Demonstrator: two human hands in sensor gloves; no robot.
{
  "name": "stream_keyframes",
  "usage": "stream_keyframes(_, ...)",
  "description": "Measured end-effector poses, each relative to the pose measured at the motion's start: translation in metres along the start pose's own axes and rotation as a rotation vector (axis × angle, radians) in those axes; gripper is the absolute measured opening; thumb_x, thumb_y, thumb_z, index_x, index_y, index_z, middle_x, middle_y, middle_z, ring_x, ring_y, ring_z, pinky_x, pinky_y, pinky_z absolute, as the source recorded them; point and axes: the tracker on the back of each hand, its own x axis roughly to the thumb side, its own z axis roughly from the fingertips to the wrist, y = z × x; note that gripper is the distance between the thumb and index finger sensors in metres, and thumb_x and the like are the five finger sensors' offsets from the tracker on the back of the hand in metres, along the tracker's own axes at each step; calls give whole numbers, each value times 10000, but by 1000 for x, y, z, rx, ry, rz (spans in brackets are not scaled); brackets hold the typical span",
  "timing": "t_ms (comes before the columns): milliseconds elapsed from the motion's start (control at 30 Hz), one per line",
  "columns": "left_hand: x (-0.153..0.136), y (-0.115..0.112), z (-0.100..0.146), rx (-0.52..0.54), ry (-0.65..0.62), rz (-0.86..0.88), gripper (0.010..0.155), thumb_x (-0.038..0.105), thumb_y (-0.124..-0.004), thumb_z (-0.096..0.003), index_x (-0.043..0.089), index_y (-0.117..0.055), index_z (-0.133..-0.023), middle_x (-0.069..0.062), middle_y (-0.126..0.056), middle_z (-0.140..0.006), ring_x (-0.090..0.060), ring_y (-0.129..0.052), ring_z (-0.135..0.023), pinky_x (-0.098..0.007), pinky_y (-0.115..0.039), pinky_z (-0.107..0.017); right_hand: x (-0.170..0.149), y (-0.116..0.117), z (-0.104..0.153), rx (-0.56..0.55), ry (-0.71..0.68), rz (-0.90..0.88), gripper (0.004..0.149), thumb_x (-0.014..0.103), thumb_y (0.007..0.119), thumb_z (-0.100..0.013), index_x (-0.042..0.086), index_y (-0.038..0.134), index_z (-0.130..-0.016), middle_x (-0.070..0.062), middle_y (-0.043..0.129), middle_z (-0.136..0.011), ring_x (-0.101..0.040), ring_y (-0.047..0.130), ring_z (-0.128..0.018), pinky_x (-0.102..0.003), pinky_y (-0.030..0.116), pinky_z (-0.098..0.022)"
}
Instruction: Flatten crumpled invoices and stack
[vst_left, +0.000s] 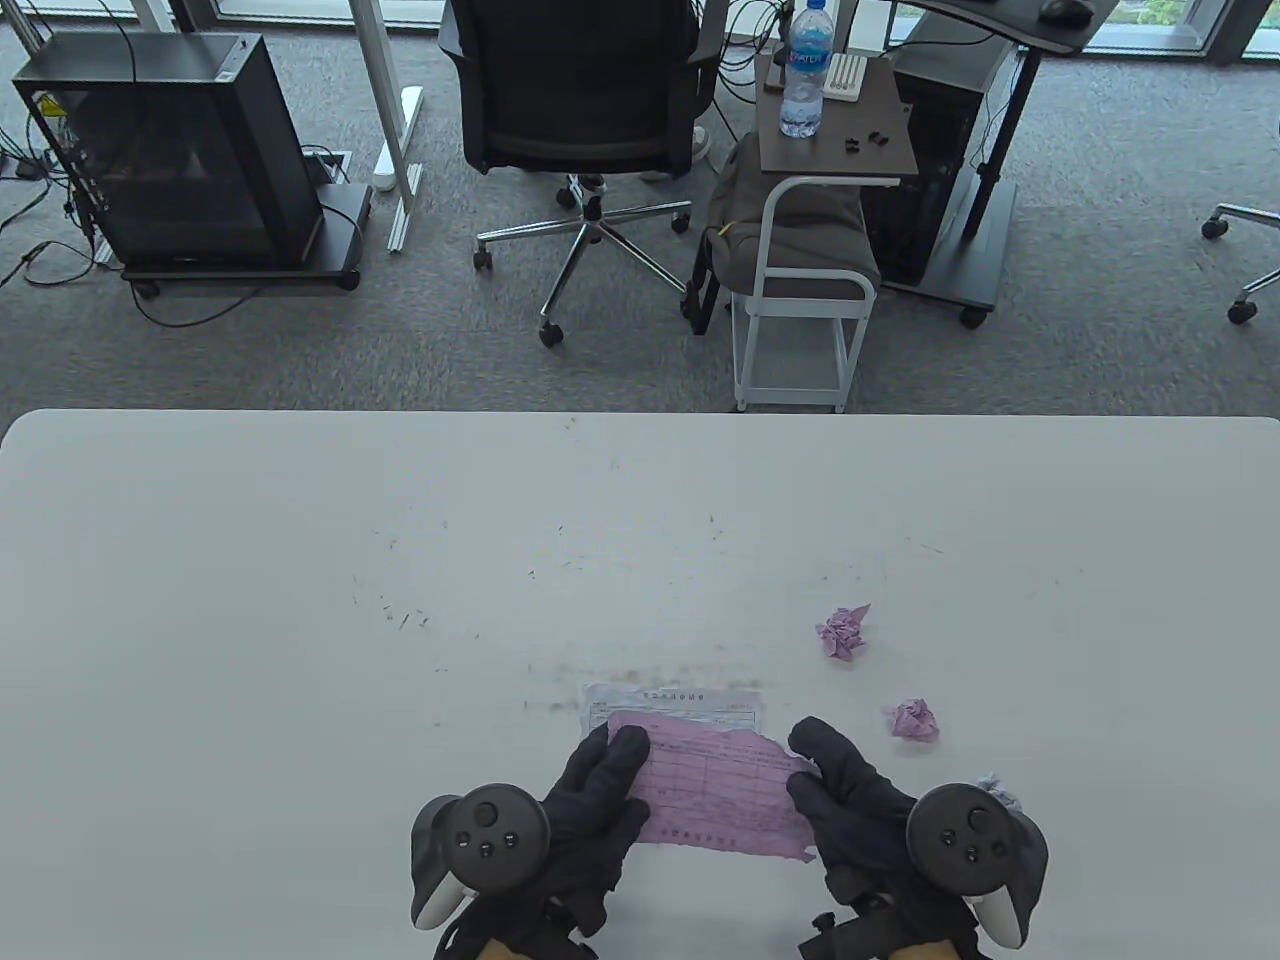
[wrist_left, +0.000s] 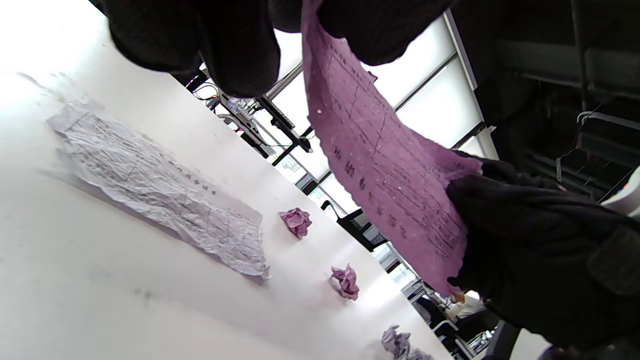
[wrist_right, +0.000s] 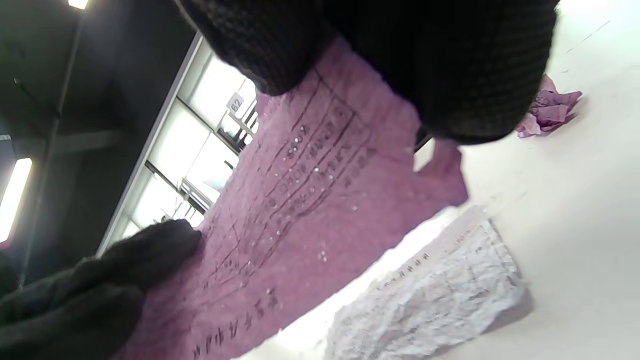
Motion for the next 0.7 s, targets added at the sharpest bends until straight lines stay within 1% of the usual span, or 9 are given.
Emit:
stream_keyframes(100,5,2,-4,-15,35,-108,595,277,-695,-612,87,-482,-1134,-190,-367,-1130,-486,-724,-934,-612,-681,-630,8,4,-3,20,27,81,548,193,792,-535,60,549,-1007,-167,872,-775,-303,962,-536,-419,886,-352)
stream_keyframes(167,5,4,-8,-30,68,-132,588,272,-695,-612,86,-495,-1134,-192,-377,-1131,-490,-727,-932,-612,-684,-625,15,8,-6,33,38,136,550,198,799,-536,57,551,-1007,-169,875,-762,-301,962,-518,-415,884,-338)
stream_keyframes(233,3,5,-13,-82,105,-163,586,262,-695,-612,91,-493,-1134,-188,-372,-1134,-501,-717,-934,-603,-689,-622,21,15,-13,78,44,256,556,196,801,-536,60,548,-1011,-170,877,-758,-300,962,-512,-414,882,-335)
stream_keyframes(300,-2,6,-19,-144,133,-212,585,260,-694,-612,101,-487,-1136,-179,-365,-1138,-508,-700,-946,-608,-681,-627,24,24,-22,139,51,441,572,204,803,-533,68,535,-1020,-159,877,-763,-293,963,-518,-409,885,-340)
stream_keyframes(367,-7,6,-25,-159,138,-236,583,267,-692,-614,116,-488,-1138,-167,-370,-1145,-519,-683,-956,-618,-669,-633,25,30,-31,164,48,542,590,213,804,-530,78,517,-1027,-146,872,-773,-283,962,-530,-402,887,-349)
stream_keyframes(433,-16,3,-33,-181,144,-231,581,270,-692,-614,120,-491,-1139,-157,-372,-1149,-530,-664,-964,-629,-656,-641,21,38,-43,156,57,585,592,202,809,-523,75,521,-1025,-149,873,-771,-293,962,-529,-409,885,-349)
stream_keyframes(533,-32,-2,-46,-199,152,-283,575,282,-693,-612,139,-503,-1136,-139,-389,-1153,-529,-651,-978,-643,-642,-649,10,50,-58,208,103,625,607,199,809,-524,68,501,-1030,-152,863,-784,-295,957,-542,-412,884,-358)
stream_keyframes(600,-42,-4,-55,-238,173,-283,573,287,-690,-614,150,-500,-1137,-129,-386,-1157,-539,-634,-984,-650,-633,-650,0,58,-70,238,141,620,610,200,807,-526,65,495,-1032,-153,860,-785,-293,955,-545,-414,884,-358)
stream_keyframes(700,-52,-6,-65,-256,200,-283,576,286,-692,-613,147,-501,-1138,-124,-385,-1159,-544,-615,-992,-661,-619,-654,-9,67,-85,256,171,604,608,198,808,-526,60,498,-1031,-157,862,-782,-293,955,-543,-417,884,-357)
